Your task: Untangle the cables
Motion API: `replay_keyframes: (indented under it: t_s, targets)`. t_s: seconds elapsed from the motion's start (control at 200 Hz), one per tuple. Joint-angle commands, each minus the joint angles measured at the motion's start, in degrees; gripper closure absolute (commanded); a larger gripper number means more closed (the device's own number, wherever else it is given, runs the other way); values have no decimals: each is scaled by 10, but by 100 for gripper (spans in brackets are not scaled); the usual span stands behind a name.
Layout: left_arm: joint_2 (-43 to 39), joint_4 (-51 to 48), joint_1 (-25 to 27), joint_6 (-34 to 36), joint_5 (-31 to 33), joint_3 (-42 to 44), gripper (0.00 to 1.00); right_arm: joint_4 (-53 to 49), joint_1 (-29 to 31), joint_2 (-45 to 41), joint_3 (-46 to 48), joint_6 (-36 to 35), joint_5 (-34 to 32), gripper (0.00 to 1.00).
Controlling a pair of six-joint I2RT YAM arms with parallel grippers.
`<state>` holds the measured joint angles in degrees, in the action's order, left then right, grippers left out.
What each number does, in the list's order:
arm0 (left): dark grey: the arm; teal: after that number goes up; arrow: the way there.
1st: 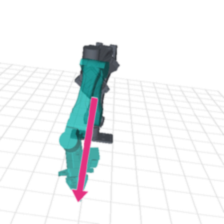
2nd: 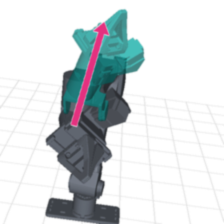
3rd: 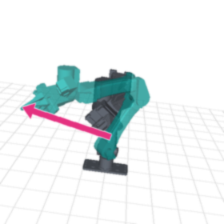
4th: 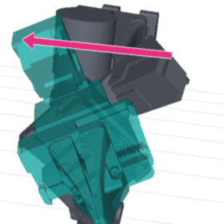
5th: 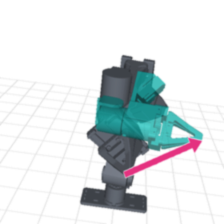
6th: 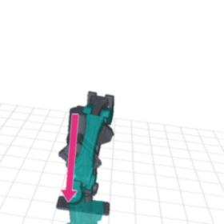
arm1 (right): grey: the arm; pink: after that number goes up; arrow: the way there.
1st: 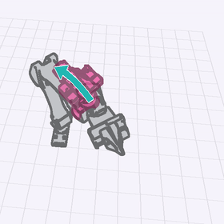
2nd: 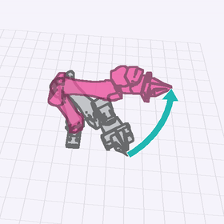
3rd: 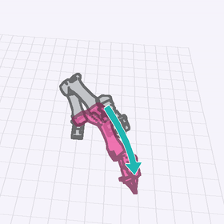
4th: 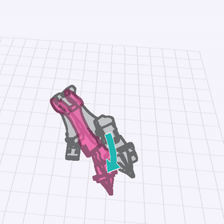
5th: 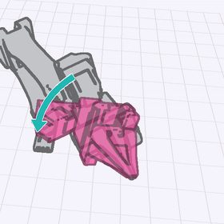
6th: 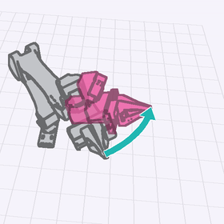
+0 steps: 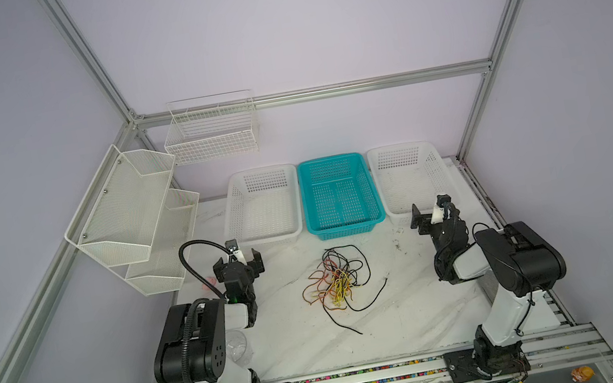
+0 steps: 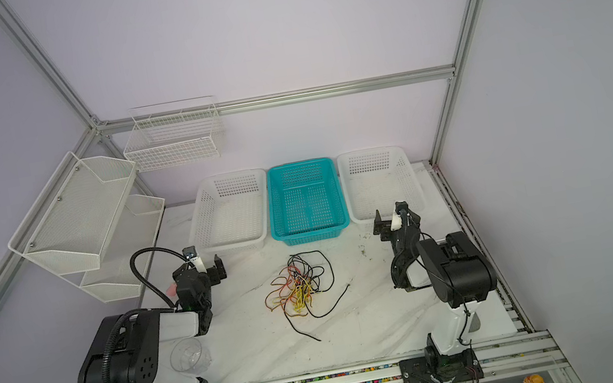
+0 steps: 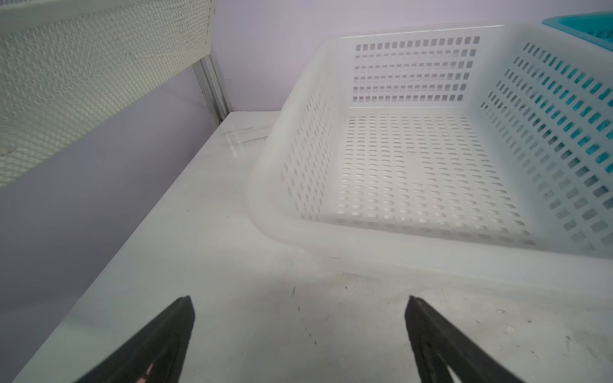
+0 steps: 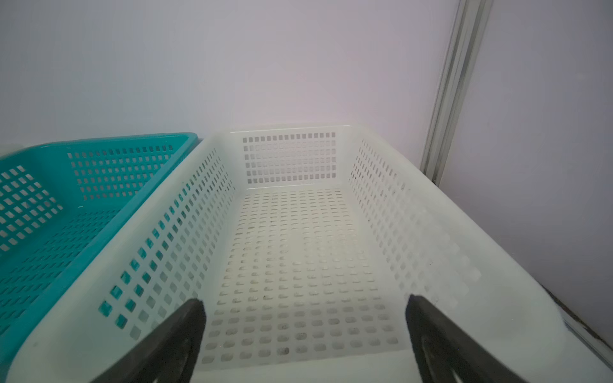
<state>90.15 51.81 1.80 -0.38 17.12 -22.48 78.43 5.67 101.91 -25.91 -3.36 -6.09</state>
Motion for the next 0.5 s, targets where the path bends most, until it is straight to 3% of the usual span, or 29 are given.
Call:
replay_keyframes:
  t_s: [0.0, 0.495]
  targets:
    - [0, 31, 1, -2, -1, 11, 0, -11, -1, 3, -7, -9, 9, 3]
    - [0, 32, 1, -2, -1, 11, 0, -10, -1, 2, -5, -11, 7, 3]
